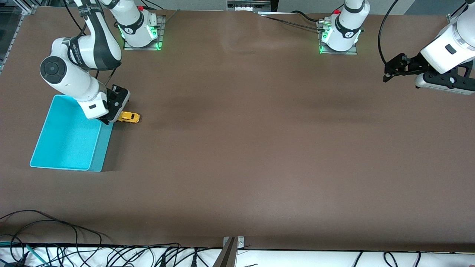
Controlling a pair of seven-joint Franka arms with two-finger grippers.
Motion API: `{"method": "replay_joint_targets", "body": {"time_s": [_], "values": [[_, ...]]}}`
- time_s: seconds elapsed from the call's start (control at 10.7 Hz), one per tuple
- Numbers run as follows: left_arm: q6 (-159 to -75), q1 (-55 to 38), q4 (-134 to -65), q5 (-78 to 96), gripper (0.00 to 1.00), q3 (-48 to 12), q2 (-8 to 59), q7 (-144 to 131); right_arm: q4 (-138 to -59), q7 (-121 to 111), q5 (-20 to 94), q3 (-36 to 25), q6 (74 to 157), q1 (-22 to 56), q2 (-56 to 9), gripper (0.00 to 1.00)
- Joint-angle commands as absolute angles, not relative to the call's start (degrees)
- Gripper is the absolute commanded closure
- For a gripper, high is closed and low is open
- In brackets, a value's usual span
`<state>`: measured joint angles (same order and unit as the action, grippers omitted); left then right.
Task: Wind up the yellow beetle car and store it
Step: 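Lower the right gripper over the yellow car beside the bin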
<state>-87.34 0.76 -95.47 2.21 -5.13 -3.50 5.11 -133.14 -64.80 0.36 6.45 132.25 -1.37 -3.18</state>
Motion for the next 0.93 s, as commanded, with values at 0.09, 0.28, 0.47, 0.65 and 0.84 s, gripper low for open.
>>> {"method": "replay_joint_targets", "body": {"time_s": [0.09,0.28,0.47,0.65,0.84], "values": [[-86.31,0.35,-94.04,2.02,0.00,-4.66,-3.16,4.57,-139.64,-71.62,0.18,6.77,140.59,-3.34,-2.28,0.00],[-86.22,0.44,-94.04,2.02,0.00,-4.48,-3.16,4.66,-143.95,-73.29,0.18,6.77,149.02,-3.78,-4.29,0.00],[-86.31,0.44,-94.04,2.02,0.00,-4.57,-3.16,4.66,-144.76,-75.23,0.18,6.77,152.83,-4.83,-7.02,0.00],[-86.31,0.44,-94.13,2.02,0.00,-4.48,-3.16,4.66,-145.45,-77.42,0.18,6.77,156.68,-5.97,-10.01,0.00],[-86.31,0.44,-94.04,2.02,0.00,-4.48,-2.82,4.66,-146.42,-78.13,0.18,6.68,162.05,-6.06,-12.64,0.00]]}}
